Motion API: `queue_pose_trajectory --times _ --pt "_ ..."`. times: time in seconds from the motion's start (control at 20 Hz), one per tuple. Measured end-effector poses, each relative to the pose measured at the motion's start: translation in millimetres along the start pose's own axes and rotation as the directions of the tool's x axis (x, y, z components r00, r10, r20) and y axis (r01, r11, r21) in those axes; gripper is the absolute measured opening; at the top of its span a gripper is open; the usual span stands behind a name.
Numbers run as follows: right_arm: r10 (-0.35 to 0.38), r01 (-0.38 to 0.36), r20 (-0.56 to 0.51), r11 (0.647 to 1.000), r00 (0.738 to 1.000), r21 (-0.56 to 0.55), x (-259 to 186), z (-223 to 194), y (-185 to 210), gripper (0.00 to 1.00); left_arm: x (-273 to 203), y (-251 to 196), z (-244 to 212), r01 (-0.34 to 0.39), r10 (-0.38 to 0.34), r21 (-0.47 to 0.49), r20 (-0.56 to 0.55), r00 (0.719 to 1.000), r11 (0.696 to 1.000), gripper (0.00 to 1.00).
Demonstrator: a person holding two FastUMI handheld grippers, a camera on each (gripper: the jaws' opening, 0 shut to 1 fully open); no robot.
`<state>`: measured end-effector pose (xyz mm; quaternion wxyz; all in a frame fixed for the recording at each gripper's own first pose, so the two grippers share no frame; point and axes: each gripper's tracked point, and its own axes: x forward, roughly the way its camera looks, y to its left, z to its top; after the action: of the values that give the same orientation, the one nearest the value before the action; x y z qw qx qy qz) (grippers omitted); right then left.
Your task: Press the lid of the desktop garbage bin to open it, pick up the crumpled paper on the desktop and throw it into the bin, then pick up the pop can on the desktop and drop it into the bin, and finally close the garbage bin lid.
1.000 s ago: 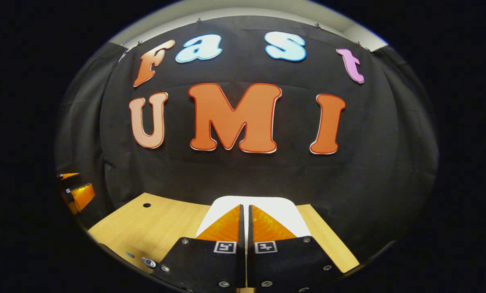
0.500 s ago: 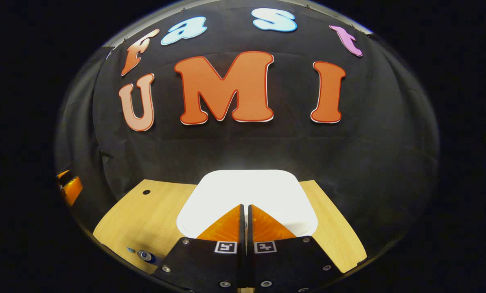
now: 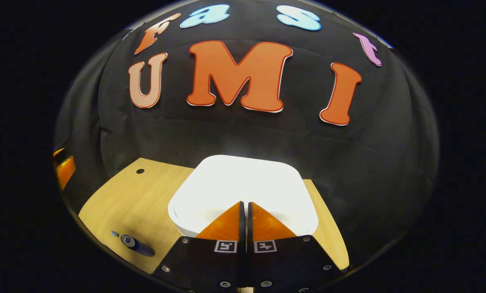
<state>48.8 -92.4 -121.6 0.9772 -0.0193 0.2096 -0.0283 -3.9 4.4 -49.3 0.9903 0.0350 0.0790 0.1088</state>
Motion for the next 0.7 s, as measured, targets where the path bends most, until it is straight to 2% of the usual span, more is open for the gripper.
queue_pose_trajectory --times 0.05,0.1,0.15,0.2,0.3,0.35,0.55,0.6,0.7 --pt "0.015 -0.015 0.004 1.0 1.0 0.008 -1 3 0 0.01 -1 -3 -2 -0.002 0.002 0.0 -0.005 1.0 1.0 1.0" --pt "0.034 -0.034 0.006 0.999 0.999 0.01 0 4 1 0.05 -2 -3 -2 -0.007 0.007 0.0 -0.009 1.0 1.0 1.0" --pt "0.051 -0.051 0.01 0.999 0.999 0.009 -1 6 1 0.01 -4 -3 -2 -0.012 0.012 0.0 -0.009 1.0 1.0 1.0" --pt "0.063 -0.063 0.031 0.998 0.998 0.004 -1 9 1 0.01 -6 -2 -1 -0.022 0.022 0.001 -0.006 1.0 1.0 1.0" --pt "0.057 -0.056 0.036 0.998 0.998 -0.019 -2 9 -2 0.01 -8 3 -4 -0.038 0.038 -0.002 -0.009 0.999 0.999 0.96" --pt "0.05 -0.049 0.042 0.999 0.998 -0.02 -3 10 -1 0.01 -10 5 -6 -0.037 0.037 -0.009 -0.008 0.999 0.999 1.0" --pt "0.035 -0.037 0.095 0.999 0.995 0.01 -12 28 1 0.01 -2 17 -2 -0.013 0.013 -0.015 0.009 1.0 1.0 1.0" --pt "0.027 -0.03 0.118 0.999 0.993 0.028 -17 36 4 0.01 0 21 1 0.0 0.0 -0.015 0.017 1.0 1.0 0.96" --pt "0.005 -0.015 0.165 0.998 0.986 0.06 -24 55 10 0.01 3 31 3 0.022 -0.021 -0.016 0.031 0.999 1.0 1.0"
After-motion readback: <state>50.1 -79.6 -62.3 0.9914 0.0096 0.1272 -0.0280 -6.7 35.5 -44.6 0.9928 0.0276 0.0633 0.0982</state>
